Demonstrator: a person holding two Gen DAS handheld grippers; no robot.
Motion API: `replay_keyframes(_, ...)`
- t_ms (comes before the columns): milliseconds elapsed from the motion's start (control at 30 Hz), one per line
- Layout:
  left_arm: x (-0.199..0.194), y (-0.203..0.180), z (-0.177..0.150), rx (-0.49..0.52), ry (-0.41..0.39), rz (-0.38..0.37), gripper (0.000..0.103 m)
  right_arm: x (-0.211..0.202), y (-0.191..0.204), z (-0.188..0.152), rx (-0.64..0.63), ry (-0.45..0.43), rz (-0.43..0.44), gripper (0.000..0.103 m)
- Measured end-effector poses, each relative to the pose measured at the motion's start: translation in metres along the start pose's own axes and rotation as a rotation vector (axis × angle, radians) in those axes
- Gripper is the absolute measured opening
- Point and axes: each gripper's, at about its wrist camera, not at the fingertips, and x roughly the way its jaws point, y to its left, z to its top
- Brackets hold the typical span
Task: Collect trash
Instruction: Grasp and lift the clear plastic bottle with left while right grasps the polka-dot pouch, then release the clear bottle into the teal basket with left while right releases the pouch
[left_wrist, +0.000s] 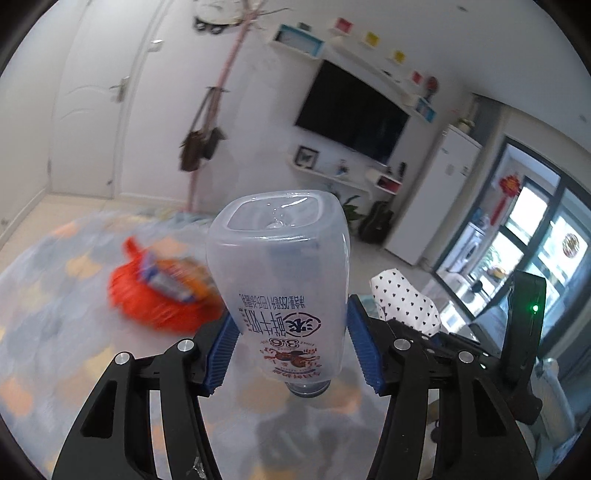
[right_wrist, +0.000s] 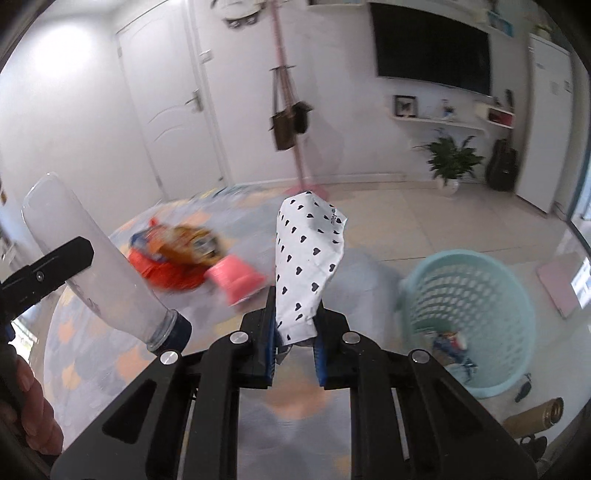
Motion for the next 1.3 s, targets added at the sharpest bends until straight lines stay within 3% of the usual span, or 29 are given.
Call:
replay_keyframes(233,0.049,-0.060,0.020,0.059,0.004,-0.100,0.055,-0.014,-0.071,0.011,0.095,-0.051,-0.084,0.014)
replay_keyframes(500,0.119,-0.116,0.019,0.102,0.057,-0.175,0.055,-0.010,-0.160,0.000,0.246,-0.026,-0.154,0.014)
replay_keyframes(800,0.187,-0.155,-0.015,0.163,0.134,-0.144,0.055,0.025,-0.225,-0.033,0.371,0.080,-0.205,0.014)
replay_keyframes(1133,0.229,-0.168,-0.039,0.209,0.227,-0.129,0.056,0.055,-0.250,-0.052,0.398,0.153,-0.232,0.015)
replay_keyframes(1267,0.229,-0.162,-0.037,0.203,0.229,-0.131,0.061,0.056,-0.252,-0.050,0.398,0.159,-0.251,0.028)
replay_keyframes(1300,0.227,-0.161,-0.035,0.201,0.226,-0.131,0.062,0.055,-0.252,-0.050,0.404,0.156,-0.253,0.041)
